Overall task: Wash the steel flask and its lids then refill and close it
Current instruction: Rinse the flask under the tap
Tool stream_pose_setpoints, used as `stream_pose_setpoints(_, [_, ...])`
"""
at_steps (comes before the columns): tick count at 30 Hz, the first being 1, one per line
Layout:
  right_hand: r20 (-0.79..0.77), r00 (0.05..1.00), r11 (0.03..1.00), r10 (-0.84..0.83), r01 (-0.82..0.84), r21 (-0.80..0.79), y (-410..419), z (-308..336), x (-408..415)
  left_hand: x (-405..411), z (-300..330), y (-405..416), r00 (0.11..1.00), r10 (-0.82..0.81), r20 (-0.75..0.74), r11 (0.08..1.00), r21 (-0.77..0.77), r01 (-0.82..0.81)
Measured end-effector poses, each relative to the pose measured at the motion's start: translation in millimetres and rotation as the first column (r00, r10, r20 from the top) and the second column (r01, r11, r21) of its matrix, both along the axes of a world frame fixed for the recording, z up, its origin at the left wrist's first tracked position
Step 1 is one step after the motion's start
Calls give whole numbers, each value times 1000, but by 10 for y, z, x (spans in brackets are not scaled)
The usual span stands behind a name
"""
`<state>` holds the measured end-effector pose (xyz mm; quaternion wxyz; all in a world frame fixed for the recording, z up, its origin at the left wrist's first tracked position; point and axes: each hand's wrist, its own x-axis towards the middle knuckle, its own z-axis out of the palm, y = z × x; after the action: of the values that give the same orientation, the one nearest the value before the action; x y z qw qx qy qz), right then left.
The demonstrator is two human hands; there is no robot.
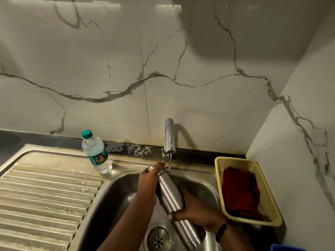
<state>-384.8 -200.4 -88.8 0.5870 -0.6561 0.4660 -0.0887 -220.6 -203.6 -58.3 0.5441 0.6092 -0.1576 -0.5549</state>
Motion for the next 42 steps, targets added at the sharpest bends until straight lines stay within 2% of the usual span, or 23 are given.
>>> stream_pose_setpoints(2, [121,993,996,11,-21,82,25,-46,-45,39,-54,40,987,-161,-9,980,-123,159])
stream_pose_setpoints(5, [318,948,968,2,-82,238,60,-52,-134,71,-177,107,912,-376,-160,892,-330,310])
stream_pose_setpoints(7, [321,947,973,-12,-63,223,65,-99,-155,55,-173,80,907,-412,-87,881,-292,372])
stream_pose_setpoints(9, [189,980,996,-68,54,78,89,-184,-68,-56,-168,18,956,-284,72,944,-154,292])
stream_pose_setpoints(11, [6,987,970,-162,161,-181,154,-287,79,-258,-184,8,976,-22,216,1000,13,20])
stream_pose_setpoints(13, [13,969,908,-248,238,-345,243,-341,216,-443,-165,36,908,168,385,976,63,-208])
stream_pose_setpoints(14, [62,959,887,-276,279,-369,267,-338,247,-477,-153,38,883,198,425,973,26,-231])
stream_pose_setpoints(15, [92,951,875,-296,309,-374,268,-321,241,-455,-145,21,893,197,405,978,-21,-207])
stream_pose_setpoints(16, [99,949,882,-298,314,-353,250,-297,203,-376,-125,-17,940,160,303,987,-58,-150])
stream_pose_setpoints(18, [127,972,952,-200,223,-210,167,-253,69,-161,-86,-64,995,-58,82,990,-126,68])
stream_pose_setpoints(19, [156,979,981,-130,150,-124,134,-233,-9,-64,-67,-55,979,-204,-1,960,-198,200])
stream_pose_setpoints(21, [202,978,999,-46,47,-2,96,-180,-108,53,-97,-35,904,-426,-37,861,-324,393])
stream_pose_setpoints(23, [193,979,998,-66,65,14,72,-189,-105,42,-117,10,895,-446,19,842,-330,426])
stream_pose_setpoints(25, [172,973,988,-152,154,3,66,-231,-60,-59,-114,59,916,-377,135,883,-247,400])
stream_pose_setpoints(28, [164,957,970,-237,242,-11,74,-296,-26,-188,-96,123,881,-351,316,898,-154,413])
stream_pose_setpoints(33, [214,946,967,-242,253,-25,103,-356,46,-35,-183,163,772,-434,465,841,-98,532])
stream_pose_setpoints(36, [262,935,969,-241,248,8,84,-326,90,34,-239,213,722,-359,591,855,-102,509])
stream_pose_setpoints(42, [294,944,989,-148,145,32,-77,-121,8,71,-211,254,671,-245,700,845,-186,502])
